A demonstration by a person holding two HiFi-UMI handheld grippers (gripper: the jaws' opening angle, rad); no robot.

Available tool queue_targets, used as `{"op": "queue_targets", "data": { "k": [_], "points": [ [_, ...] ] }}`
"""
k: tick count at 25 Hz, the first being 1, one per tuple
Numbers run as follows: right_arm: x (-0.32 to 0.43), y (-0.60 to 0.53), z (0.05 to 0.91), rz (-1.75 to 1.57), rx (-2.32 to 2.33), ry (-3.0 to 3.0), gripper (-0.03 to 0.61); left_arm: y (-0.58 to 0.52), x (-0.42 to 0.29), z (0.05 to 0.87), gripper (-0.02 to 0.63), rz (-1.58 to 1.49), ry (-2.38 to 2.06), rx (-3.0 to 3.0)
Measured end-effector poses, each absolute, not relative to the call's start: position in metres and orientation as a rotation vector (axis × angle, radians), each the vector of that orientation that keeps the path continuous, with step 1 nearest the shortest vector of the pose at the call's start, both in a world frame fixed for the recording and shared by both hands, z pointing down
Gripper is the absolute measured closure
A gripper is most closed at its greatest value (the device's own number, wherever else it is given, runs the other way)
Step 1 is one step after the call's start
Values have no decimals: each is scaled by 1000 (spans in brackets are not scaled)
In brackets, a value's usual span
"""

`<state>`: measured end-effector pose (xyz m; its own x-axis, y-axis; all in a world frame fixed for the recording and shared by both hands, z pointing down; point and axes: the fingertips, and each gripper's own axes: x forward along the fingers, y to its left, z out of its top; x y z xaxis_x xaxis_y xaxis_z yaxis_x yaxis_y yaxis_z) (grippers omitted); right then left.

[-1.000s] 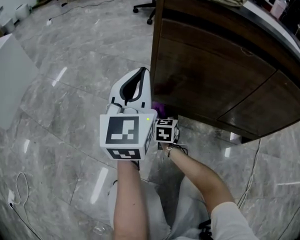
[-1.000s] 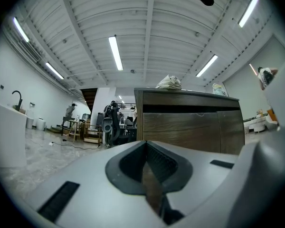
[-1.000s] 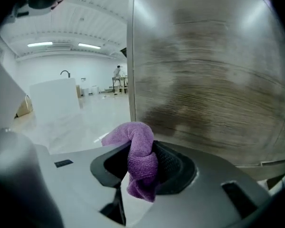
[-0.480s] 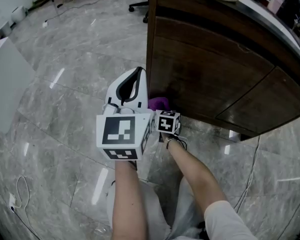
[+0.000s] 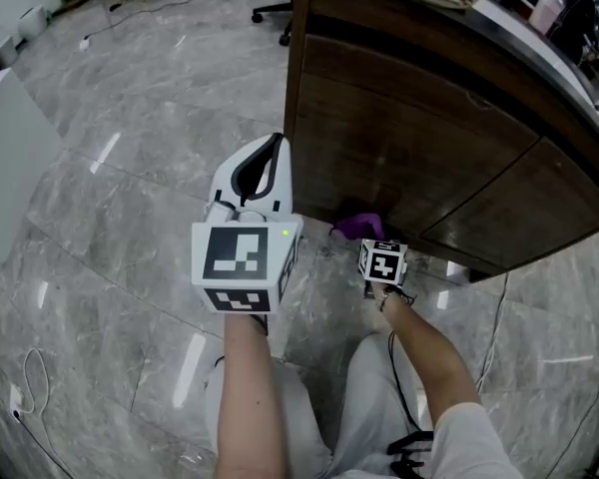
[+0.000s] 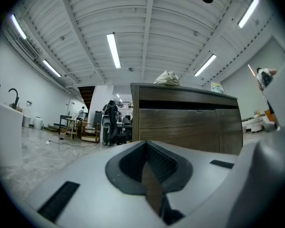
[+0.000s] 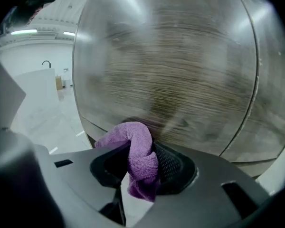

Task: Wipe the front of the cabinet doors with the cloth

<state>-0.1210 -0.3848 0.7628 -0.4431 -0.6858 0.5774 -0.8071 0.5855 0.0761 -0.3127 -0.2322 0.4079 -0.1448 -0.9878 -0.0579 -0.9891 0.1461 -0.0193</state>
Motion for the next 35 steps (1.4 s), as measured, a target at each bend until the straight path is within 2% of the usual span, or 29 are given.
{"op": "queue_targets", "data": {
  "k": [23,27,31,35],
  "points": [
    [84,-434,747,330,1522,-2020,439,-237,-290,406,607,-58,2302,-2025],
    [134,-431,740,424,1658,-1970,439,-240,-280,412,607,-97,2288,-2047],
    [144,-413,715,466,1589,-2146,439,-244,-276,413,607,-80,2276,-2070],
    [132,-379,658,358,1428,-2435,439,-249,-256,412,607,35,2234,-2156]
  ]
}}
